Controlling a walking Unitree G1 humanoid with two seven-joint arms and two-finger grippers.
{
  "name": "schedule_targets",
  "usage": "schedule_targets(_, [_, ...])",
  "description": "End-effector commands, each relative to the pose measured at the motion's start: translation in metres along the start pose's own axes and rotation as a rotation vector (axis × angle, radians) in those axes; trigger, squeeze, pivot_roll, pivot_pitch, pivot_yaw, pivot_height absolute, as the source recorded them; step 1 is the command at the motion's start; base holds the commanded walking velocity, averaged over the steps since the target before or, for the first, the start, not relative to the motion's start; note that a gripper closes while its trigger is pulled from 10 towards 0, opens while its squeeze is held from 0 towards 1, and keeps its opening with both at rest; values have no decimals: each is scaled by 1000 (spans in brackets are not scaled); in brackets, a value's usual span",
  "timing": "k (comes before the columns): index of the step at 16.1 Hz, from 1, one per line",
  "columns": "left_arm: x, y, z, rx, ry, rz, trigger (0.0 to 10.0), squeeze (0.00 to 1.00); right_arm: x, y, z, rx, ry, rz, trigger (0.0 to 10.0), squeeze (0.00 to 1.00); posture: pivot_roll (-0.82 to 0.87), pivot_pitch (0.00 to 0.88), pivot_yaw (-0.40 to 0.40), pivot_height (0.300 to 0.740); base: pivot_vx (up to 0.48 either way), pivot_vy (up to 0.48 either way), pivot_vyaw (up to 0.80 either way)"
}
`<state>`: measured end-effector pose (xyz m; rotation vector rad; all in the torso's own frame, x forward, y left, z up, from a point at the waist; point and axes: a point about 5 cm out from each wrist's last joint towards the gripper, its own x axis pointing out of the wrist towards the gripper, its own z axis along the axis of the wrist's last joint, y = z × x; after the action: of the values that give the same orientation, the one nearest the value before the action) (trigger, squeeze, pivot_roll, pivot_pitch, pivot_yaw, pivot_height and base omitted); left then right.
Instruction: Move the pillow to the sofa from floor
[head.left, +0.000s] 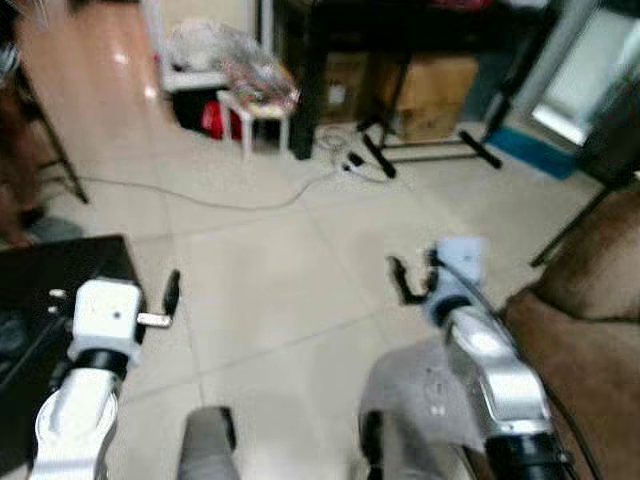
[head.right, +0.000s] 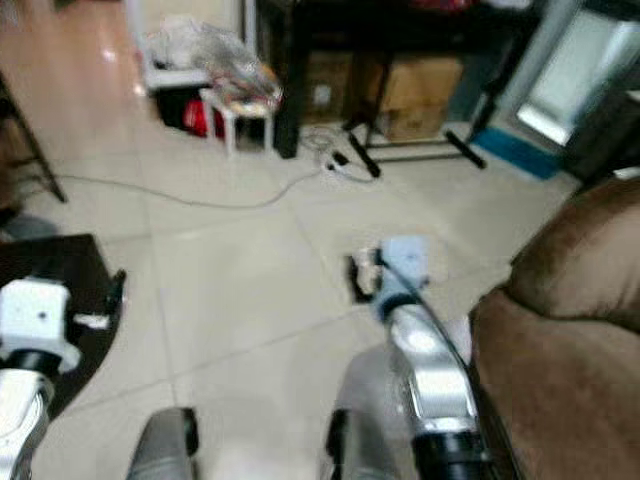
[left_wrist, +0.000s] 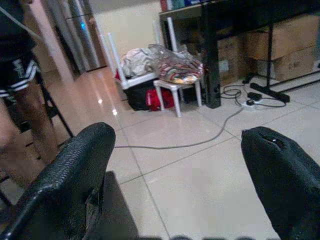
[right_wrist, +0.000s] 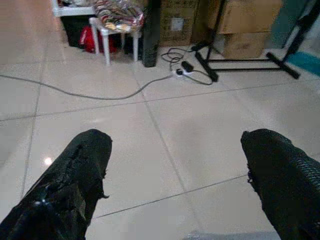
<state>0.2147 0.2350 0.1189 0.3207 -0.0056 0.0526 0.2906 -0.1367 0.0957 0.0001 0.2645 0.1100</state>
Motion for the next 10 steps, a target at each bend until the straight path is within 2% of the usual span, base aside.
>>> schedule_targets(1, [3,-10,3,-14,-13,-35,10000,1000,-1,-18,0,-15,7,-55,10000,1000,26,0,-96,576,304,0,-419])
schedule_targets(7, [1,-9,1,-15,-12,-36,10000,1000,-3,-17,-1,-24,4,-36,10000,1000,28,0,-100,576,304,0,0])
schedule_targets(9, [1,-10,1,4,-9,-26,10000,1000,-3,-17,-1,-21,8,-33,10000,1000,29,0,-99,576,0,0,0])
schedule_targets(10, [1,-11,1,21,-5,-35,10000,941,-2,-17,-2,-9,10,-28,10000,784,29,0,-98,566,0,0,0])
